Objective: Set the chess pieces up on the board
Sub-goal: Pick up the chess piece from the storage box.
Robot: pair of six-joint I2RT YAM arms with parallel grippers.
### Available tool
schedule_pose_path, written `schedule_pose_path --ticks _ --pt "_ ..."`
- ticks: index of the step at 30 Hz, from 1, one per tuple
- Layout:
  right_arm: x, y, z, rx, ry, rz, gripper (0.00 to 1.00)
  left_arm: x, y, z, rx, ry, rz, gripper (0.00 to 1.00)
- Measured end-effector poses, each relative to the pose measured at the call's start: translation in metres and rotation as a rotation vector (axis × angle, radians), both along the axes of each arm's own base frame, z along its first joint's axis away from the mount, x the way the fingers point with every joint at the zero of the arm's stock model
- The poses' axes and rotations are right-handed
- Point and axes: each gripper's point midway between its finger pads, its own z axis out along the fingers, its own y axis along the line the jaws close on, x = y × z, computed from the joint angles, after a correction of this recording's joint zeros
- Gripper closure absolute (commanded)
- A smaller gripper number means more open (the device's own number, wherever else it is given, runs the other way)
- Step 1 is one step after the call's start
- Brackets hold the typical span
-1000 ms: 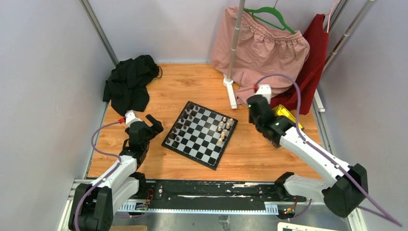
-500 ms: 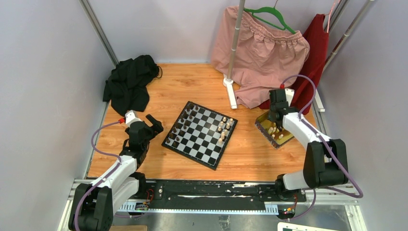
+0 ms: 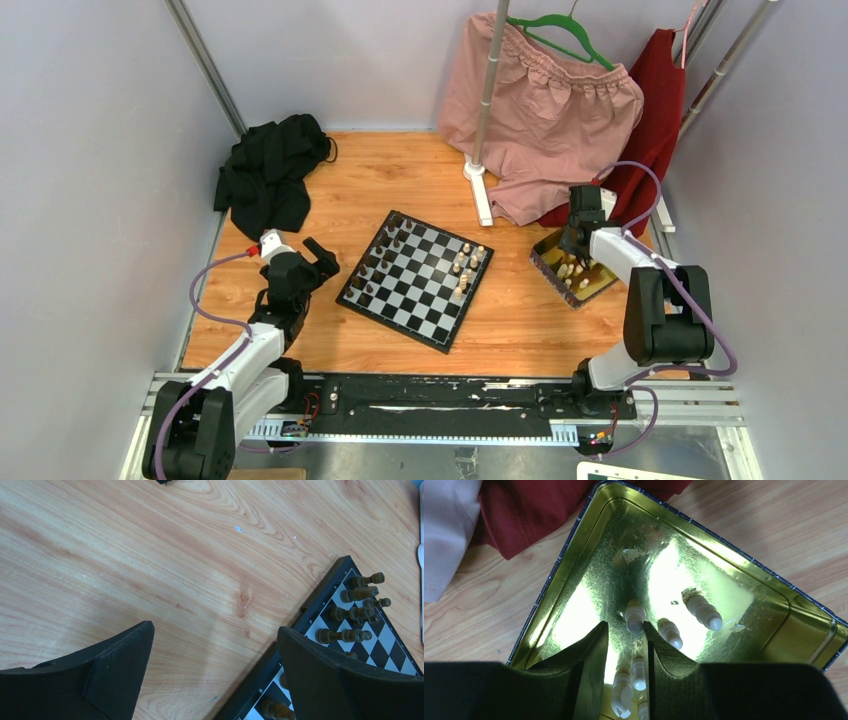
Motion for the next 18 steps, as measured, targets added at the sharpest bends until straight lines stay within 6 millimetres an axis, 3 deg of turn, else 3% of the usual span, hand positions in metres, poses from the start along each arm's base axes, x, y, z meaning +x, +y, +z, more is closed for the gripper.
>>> schedule_pose_path --ticks 7,11,15,18 --pt "0.002 -0.0051 -0.0039 0.016 0.003 -0.016 0.66 0.0 0.0 0.0 0.0 0.0 0.0 0.0" --pt "0.0028 -0.0044 -0.0072 0.025 0.01 -0.013 0.71 0.0 0.0 0.0 0.0 0.0 0.0 0.0" --pt "0.0032 -0.0033 -0.0085 0.032 0.012 -0.009 0.83 0.0 0.0 0.0 0.0 0.0 0.0 0.0" --pt "0.0034 -0.0023 -0.0086 0.037 0.011 -0.006 0.99 0.0 0.0 0.0 0.0 0.0 0.0 0.0"
